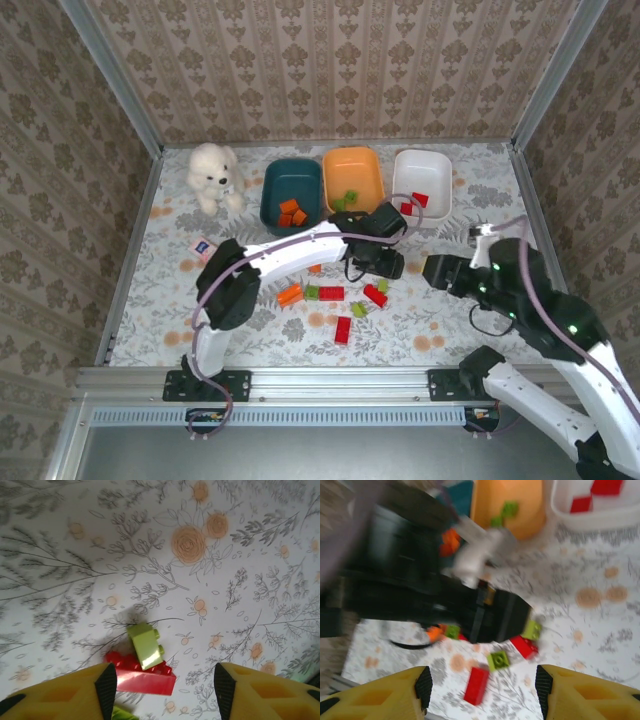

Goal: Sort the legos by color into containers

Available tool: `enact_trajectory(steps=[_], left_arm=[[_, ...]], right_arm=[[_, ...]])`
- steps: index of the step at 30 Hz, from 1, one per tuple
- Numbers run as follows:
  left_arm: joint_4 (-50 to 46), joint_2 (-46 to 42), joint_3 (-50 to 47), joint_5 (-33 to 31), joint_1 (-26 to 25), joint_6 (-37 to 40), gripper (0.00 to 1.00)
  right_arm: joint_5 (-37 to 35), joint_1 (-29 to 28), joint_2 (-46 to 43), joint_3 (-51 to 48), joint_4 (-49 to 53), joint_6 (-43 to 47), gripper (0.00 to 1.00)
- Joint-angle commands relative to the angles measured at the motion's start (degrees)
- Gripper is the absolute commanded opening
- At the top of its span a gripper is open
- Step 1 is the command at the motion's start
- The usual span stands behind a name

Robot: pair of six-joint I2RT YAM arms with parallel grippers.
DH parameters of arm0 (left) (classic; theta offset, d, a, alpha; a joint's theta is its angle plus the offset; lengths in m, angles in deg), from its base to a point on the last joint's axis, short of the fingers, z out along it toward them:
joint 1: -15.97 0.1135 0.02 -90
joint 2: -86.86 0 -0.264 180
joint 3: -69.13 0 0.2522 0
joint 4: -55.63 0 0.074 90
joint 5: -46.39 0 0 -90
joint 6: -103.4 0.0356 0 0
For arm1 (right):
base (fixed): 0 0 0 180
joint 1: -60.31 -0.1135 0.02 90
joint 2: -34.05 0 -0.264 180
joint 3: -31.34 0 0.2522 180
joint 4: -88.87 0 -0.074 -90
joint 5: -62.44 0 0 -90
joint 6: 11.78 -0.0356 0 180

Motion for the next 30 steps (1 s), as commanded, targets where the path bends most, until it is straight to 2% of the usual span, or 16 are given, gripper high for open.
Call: enact_trajectory(steps=[1, 10, 14, 30], left_arm=[[-7.57, 2.93, 3.64, -2.45, -0.59, 1.93, 0.53], [-10.2, 9.43, 9.92, -3.78, -2.1, 3.51, 0.49], [-11.39, 11.72, 12.38, -3.56, -2.16, 3.92, 0.42], [-12.02, 12.6, 14.77, -5.31, -2.63, 5.17, 0.41]], right_arm=[[-2.38, -0.21, -0.6, 3.26, 1.62, -1.32, 0.6], [-2.83, -0.23, -0.69, 4.65, 2.8, -3.07, 0.6], [-2.56, -0.22, -0.36, 4.22, 2.38, -3.33, 0.6], [-1.85, -0.22, 1.23, 3.59, 1.34, -3.09, 0.61]])
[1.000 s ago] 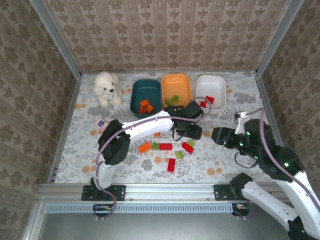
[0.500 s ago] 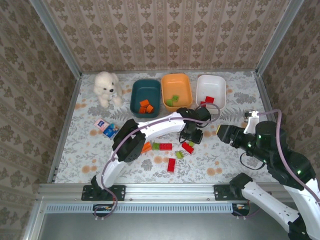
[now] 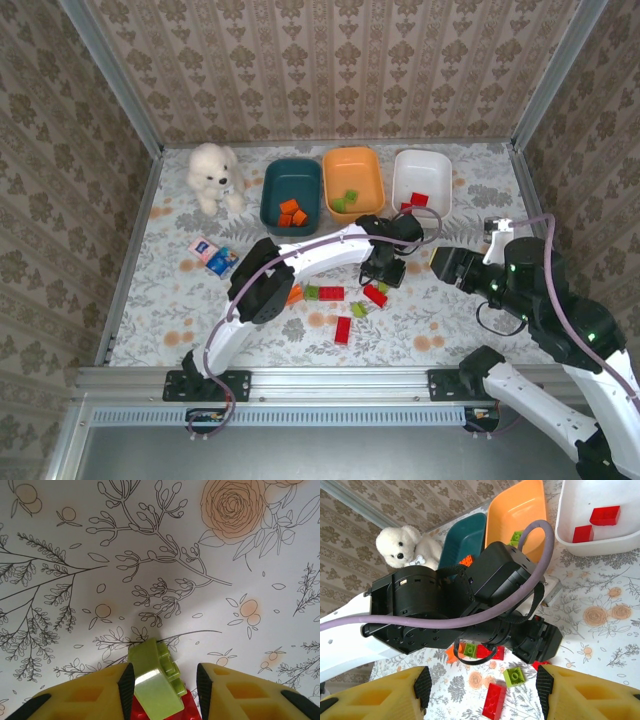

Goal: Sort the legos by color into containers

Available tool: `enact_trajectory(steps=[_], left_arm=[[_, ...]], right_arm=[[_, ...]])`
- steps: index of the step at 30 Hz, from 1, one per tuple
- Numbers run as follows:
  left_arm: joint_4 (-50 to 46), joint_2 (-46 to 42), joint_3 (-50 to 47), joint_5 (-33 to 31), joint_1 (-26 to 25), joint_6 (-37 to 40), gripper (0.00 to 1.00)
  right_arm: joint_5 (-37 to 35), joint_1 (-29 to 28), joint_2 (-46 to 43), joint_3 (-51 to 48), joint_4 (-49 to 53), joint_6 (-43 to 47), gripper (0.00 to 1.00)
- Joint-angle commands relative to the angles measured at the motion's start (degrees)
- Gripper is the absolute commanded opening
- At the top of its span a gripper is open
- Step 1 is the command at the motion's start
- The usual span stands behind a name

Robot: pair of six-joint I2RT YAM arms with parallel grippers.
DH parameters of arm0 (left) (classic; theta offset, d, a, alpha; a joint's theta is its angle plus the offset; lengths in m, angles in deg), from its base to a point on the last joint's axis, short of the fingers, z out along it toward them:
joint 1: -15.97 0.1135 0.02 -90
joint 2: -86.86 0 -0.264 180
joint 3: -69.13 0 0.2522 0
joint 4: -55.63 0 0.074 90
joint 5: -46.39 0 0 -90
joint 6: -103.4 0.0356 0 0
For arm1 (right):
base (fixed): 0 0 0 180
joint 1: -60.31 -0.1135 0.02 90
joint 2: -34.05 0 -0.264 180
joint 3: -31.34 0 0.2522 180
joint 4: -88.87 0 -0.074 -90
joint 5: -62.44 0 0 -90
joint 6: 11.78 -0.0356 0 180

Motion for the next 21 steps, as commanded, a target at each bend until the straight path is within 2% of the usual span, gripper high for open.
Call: enact_trajectory(steps=[1, 7, 15, 19, 21], left_arm=[[-2.12, 0.64, 3.06, -2.09, -0.87, 1.83, 0.42], [-2.61, -2.19, 3.19, -4.67, -1.27, 1.0, 0.48], [-4.53, -0.44, 1.87, -0.66, -0.39, -3.54, 0.58], [-5.61, 1.17, 2.41, 1.14, 0.4, -4.63, 0.58], [-5.21, 1.63, 2.04, 1.9, 0.51, -4.87, 0.54]], right_arm=[[-0.3, -0.23, 0.22, -0.25, 0.28, -0.27, 0.61], [-0.13, -0.21, 0.71, -0.56, 0.02, -0.27, 0.61], [0.31, -0.21, 1.14, -0.52, -1.16, -0.18, 0.61], [0.32, -0.21, 1.2, -0.51, -1.14, -0.18, 0.61], [0.31, -0.21, 1.15, -0.35, -1.05, -0.03, 0.61]])
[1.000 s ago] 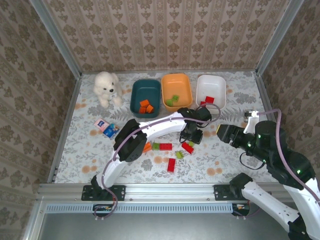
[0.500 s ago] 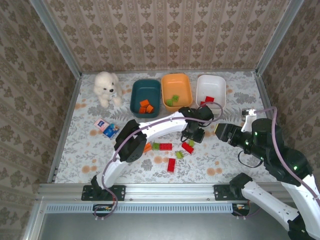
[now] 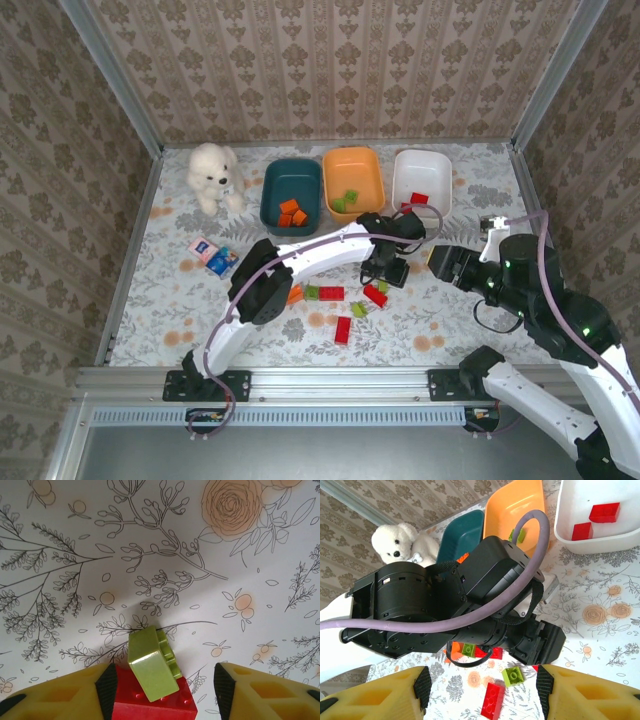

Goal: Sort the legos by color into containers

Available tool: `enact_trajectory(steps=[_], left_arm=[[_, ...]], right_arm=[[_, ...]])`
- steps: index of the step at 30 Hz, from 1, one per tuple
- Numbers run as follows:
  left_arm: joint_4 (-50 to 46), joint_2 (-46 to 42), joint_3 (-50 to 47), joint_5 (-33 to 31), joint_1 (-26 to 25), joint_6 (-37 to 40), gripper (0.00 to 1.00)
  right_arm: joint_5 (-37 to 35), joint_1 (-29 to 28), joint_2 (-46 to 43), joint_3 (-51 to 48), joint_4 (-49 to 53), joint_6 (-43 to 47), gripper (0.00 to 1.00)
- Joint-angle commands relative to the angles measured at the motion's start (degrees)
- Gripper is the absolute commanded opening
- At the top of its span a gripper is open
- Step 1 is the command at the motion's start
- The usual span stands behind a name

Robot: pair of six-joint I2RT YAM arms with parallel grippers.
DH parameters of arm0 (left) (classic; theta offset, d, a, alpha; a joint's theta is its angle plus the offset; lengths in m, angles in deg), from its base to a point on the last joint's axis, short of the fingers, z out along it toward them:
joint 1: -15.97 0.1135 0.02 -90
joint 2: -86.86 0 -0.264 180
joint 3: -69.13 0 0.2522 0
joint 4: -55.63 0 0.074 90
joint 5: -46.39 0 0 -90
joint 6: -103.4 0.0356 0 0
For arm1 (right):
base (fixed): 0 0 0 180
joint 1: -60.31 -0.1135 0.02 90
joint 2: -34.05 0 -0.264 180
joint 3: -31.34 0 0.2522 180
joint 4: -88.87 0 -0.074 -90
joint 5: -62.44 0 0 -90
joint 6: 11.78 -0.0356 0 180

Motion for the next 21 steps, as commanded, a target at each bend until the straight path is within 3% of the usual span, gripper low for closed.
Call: enact_trajectory(steps=[1, 13, 16, 19, 21], left_arm=[[-1.65, 1.75, -0.29, 2.27, 0.62, -1.67, 0.53], [-1.49, 4.57, 0.72, 2.33, 0.64, -1.23, 0.47], [-1.01, 4.94, 0.92, 2.19, 0.55, -0.93, 0.39], [-1.15, 4.65, 1.56, 1.02, 0.47, -0.47, 0.24], [-1.05, 3.79, 2.06, -0.13, 0.47, -0.03, 0.22]], right_arm=[[0.27, -0.21, 0.03, -0.07, -0.59, -0.08, 0.61], [0.42, -0.22, 0.14, -0.33, -0.47, 0.15, 0.61], [0.38, -0.21, 0.14, -0.43, -0.53, 0.06, 0.61], [0.38, -0.21, 0.14, -0.52, -0.63, 0.08, 0.61], [0.36, -0.21, 0.23, -0.43, -0.73, 0.23, 0.61]])
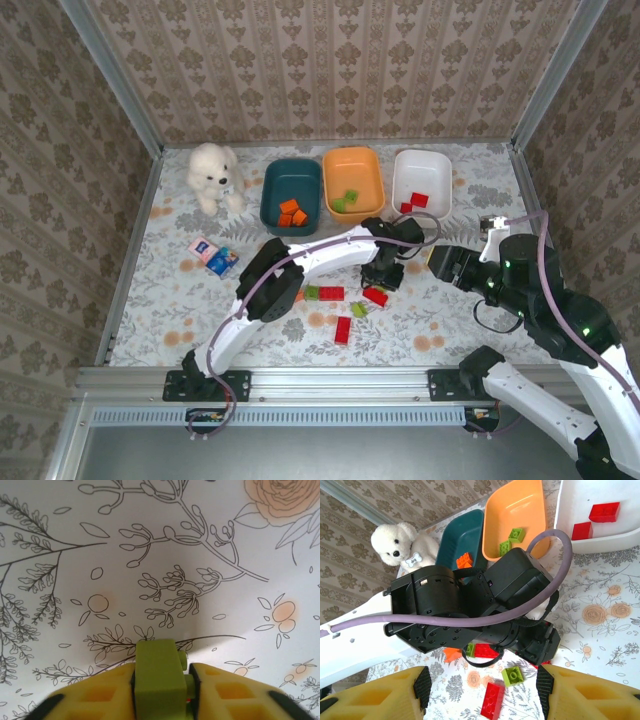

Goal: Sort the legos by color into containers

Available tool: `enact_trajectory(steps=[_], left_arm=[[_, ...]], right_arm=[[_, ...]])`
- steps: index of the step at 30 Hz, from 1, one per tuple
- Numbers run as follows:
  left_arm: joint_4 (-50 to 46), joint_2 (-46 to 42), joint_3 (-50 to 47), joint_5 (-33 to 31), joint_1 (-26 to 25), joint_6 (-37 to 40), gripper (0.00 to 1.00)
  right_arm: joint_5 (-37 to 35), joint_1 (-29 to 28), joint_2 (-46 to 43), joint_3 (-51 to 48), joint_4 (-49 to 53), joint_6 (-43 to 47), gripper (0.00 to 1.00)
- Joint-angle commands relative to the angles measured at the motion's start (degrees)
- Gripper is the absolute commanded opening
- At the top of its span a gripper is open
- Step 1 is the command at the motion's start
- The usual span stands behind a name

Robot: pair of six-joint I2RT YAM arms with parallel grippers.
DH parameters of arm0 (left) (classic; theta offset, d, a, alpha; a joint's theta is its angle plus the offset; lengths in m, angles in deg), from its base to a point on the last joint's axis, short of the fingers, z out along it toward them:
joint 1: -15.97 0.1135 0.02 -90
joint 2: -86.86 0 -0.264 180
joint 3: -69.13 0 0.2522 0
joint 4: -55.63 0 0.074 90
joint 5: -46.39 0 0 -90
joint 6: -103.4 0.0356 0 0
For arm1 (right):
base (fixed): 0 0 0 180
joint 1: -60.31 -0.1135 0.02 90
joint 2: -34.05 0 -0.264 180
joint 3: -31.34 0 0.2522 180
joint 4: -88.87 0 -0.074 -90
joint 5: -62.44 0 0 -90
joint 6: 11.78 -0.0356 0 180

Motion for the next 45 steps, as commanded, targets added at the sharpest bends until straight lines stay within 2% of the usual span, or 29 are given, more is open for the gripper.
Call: enact_trajectory(steps=[1, 4, 11, 19, 25, 32, 36, 45], left_arm=[[-1.11, -0.92, 2.04, -2.47, 0.31, 0.78, 0.22], [-1.36, -3.6, 3.19, -4.48, 1.87, 0.74, 0.21], [3.12, -9.11, 5.18, -5.07, 10.62, 1.42, 0.21], [9.6, -4.4, 11.06, -3.72, 19.6, 7.17, 0.21], [10.98, 3.49, 18.95, -0.44, 21.62, 9.25, 0.21], [10.35, 8.24, 20.72, 0.71, 21.68, 8.1, 0.22], [10.16, 8.99, 19.99, 0.94, 21.62, 7.7, 0.28], [9.44, 5.61, 19.57, -0.44, 21.93, 6.36, 0.58]], right_arm=[[0.31, -0.21, 0.27, -0.34, -0.6, 0.3, 0.61], [-0.02, -0.17, 0.38, 0.34, -0.24, 0.68, 0.61], [0.32, -0.21, 2.02, 0.93, -0.68, 1.44, 0.61], [0.99, -0.22, 4.42, 0.94, -2.07, 1.45, 0.61], [1.08, -0.21, 5.1, 0.1, -3.1, 0.79, 0.61], [0.91, -0.23, 5.32, -0.21, -3.28, 0.83, 0.61], [1.05, -0.26, 5.61, -0.43, -3.54, 0.74, 0.61], [2.41, -0.24, 7.07, -1.13, -4.16, 1.42, 0.62]])
